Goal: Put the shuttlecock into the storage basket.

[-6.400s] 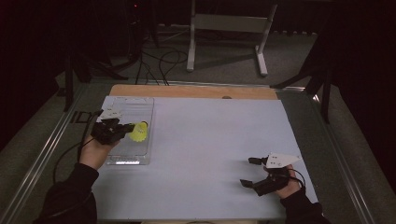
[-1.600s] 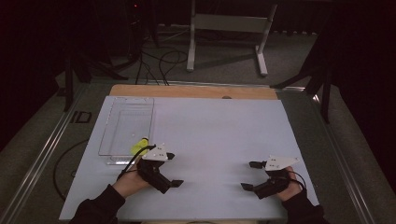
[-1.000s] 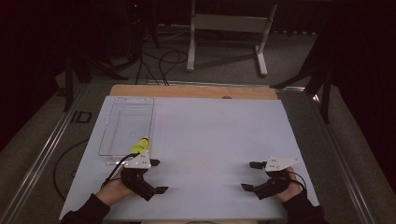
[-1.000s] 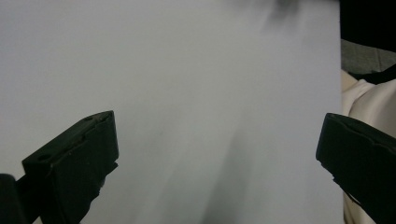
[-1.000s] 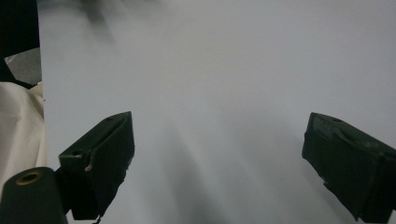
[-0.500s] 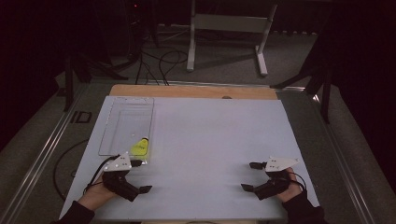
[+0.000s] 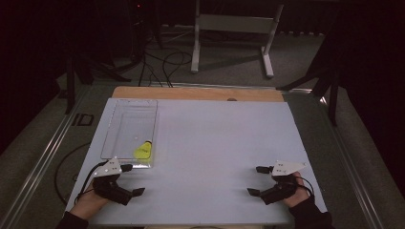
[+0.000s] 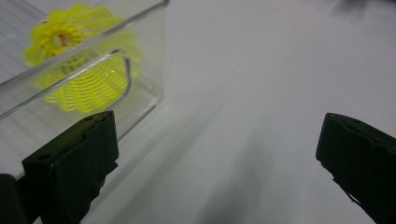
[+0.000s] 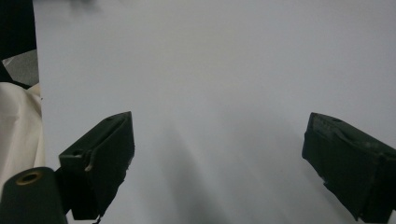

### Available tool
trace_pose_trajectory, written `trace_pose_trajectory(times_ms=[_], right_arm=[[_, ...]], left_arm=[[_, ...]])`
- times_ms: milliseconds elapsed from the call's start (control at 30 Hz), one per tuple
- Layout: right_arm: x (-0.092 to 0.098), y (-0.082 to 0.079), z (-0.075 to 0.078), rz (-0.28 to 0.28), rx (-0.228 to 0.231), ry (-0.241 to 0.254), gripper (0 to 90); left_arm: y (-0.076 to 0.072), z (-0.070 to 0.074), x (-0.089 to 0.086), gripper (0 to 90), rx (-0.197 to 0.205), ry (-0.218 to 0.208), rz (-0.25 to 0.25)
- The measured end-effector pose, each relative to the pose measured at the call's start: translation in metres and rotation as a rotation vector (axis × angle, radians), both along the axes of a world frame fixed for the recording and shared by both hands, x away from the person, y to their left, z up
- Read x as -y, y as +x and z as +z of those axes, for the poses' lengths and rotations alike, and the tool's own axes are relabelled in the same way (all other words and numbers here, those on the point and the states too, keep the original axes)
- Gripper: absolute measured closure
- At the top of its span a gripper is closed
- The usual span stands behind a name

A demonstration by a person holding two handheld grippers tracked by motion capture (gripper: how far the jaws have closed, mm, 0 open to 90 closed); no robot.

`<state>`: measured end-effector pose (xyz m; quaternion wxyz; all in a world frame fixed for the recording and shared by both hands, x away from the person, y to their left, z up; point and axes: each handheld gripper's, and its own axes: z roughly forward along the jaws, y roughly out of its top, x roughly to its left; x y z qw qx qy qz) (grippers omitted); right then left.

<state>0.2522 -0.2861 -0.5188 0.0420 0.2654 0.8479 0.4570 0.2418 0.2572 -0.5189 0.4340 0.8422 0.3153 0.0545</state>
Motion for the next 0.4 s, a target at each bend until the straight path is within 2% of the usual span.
trace_pose_trajectory(times_ms=[400], right_arm=[[-0.0017, 0.0002, -0.0031, -0.004, 0.003, -0.021, 9.5]], left_arm=[[-0.0012, -0.0021, 0.0009, 0.0, 0.000, -0.023, -0.007]])
